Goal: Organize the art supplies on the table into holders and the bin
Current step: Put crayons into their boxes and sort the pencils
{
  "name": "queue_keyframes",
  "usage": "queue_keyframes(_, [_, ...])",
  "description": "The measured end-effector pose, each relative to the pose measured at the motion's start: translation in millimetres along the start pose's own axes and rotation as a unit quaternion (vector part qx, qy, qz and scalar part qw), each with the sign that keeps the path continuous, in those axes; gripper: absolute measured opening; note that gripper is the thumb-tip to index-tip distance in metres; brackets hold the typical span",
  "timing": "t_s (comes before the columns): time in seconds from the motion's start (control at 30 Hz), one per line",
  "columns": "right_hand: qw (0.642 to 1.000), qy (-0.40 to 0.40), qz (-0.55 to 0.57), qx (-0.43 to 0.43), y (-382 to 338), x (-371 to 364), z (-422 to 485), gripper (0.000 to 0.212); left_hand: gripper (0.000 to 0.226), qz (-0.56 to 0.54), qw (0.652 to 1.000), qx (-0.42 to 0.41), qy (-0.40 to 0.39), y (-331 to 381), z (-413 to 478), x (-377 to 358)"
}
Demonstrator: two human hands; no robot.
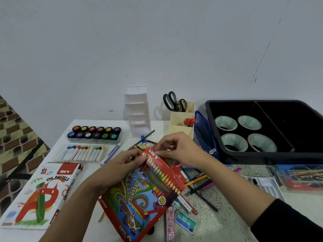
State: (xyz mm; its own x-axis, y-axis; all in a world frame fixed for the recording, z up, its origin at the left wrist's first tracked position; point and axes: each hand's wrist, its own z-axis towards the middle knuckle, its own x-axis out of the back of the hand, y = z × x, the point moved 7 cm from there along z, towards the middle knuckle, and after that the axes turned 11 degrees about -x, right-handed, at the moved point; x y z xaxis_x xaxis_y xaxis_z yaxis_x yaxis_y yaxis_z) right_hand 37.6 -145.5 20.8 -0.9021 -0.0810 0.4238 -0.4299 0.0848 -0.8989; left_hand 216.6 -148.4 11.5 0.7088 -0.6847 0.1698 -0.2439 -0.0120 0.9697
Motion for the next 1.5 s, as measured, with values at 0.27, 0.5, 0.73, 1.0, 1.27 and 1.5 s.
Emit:
queue_keyframes(0.27, [0.999, 0.017, 0.022, -0.041, 19, -15, -3, 0.011, 0.027, 0.085, 0.996, 0.013, -0.036, -8, 3, 9])
queue_keyframes(0.5, [0.990, 0.115, -0.075, -0.026, 29, -11, -4, 0.014, 0.023, 0.210, 0.978, -0.001, 0.004, -10, 10, 62])
queue_keyframes(0.73, [0.966, 0.163, -0.201, -0.007, 31, -26, 10, 0.019, 0.073, 0.409, 0.907, 0.017, 0.102, -38, 19, 110])
queue_keyframes(1.0, [0.939, 0.169, -0.299, -0.025, 23, -51, 61, 0.022, 0.087, 0.489, 0.854, 0.026, 0.174, -55, 18, 156])
queue_keyframes(1.27, [0.927, 0.148, -0.338, -0.063, 14, -77, 87, 0.031, 0.093, 0.503, 0.848, 0.026, 0.166, -70, 26, 174])
queue_keyframes(1.5, [0.925, 0.160, -0.341, -0.055, 14, -84, 85, 0.023, 0.076, 0.514, 0.838, 0.013, 0.183, -84, 29, 166])
